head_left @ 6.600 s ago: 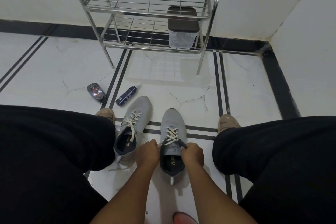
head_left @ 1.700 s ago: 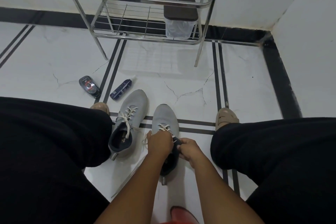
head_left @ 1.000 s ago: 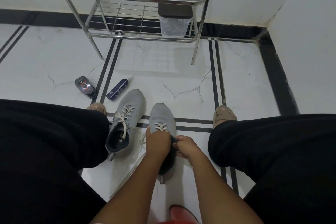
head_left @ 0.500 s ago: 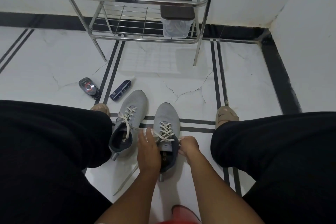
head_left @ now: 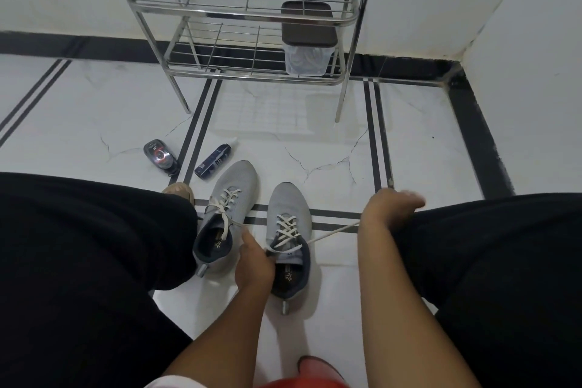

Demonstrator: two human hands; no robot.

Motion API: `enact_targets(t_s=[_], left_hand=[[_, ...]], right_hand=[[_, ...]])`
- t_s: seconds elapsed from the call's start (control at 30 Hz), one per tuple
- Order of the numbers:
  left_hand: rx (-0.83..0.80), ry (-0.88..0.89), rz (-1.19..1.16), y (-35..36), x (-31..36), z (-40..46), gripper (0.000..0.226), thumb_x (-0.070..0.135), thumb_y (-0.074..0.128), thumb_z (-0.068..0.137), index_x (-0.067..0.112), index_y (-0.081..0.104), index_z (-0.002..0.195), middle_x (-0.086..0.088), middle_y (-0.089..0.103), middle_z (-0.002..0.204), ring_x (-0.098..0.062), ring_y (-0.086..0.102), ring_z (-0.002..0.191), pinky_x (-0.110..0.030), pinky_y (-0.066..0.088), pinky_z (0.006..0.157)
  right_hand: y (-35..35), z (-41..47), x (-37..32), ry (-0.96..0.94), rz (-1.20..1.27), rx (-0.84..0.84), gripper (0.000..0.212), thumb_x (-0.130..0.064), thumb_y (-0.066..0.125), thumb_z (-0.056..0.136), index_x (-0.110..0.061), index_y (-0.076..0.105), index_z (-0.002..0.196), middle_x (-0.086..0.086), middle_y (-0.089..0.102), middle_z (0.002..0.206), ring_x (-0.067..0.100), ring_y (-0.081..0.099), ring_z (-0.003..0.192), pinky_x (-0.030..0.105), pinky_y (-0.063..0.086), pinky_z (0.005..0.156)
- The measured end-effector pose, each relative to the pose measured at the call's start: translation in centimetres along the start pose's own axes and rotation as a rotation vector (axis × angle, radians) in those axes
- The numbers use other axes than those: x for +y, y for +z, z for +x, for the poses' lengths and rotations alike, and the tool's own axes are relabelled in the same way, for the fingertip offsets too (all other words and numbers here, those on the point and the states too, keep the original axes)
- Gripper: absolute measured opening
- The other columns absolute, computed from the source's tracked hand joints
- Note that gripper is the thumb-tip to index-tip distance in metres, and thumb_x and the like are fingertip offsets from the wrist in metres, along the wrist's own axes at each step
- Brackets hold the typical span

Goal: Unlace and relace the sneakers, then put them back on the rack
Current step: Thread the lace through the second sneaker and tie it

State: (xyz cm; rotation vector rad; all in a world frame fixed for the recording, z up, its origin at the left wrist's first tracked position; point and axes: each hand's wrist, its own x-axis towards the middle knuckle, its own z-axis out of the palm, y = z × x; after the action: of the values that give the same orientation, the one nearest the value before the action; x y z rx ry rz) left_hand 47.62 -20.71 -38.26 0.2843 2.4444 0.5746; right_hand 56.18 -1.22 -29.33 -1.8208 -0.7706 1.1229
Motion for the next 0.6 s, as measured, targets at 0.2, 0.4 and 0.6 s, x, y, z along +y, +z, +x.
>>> enact_targets(t_s=[0.2,0.4,0.6], left_hand=[[-0.073,-0.01,0.064,-0.4,0.2,-0.1,0.024,0.026,0.049,0.088,0.015,0.052,0.109,-0.009,0.063,0.106,-0.027,0.055,0.089,-0.032,0.043,0.072],[-0.038,-0.082,-0.143,0.1,-1.1,1.0,0.026,0.028,0.04,0.097,0.011,0.052,0.082,-0.017,0.064,0.098,-0.031,0.056,0.086,-0.032,0.038,0.07],[-0.085,-0.138,-0.167,0.9,-1.4,2.9,0.028,0.027,0.05,0.097,0.002,0.06,0.09,-0.024,0.065,0.103,-0.037,0.06,0.095,-0.032,0.038,0.07]], right_hand=[[0.8,-1.8,3.3,-0.308,-0.838,-0.571,0.024,-0.018,0.038,0.095,-0.013,0.06,0.086,0.008,0.062,0.094,0.029,0.057,0.088,0.029,0.041,0.07],[-0.5,-3.5,10.5,-0.08,-1.057,-0.904,0.027,-0.022,0.049,0.093,-0.006,0.068,0.103,0.01,0.061,0.093,0.027,0.056,0.082,0.026,0.044,0.067],[-0.4,-3.0,10.7,-0.058,-1.069,-0.829,0.015,-0.014,0.051,0.092,-0.01,0.064,0.089,0.012,0.06,0.097,0.023,0.055,0.086,0.025,0.041,0.071]])
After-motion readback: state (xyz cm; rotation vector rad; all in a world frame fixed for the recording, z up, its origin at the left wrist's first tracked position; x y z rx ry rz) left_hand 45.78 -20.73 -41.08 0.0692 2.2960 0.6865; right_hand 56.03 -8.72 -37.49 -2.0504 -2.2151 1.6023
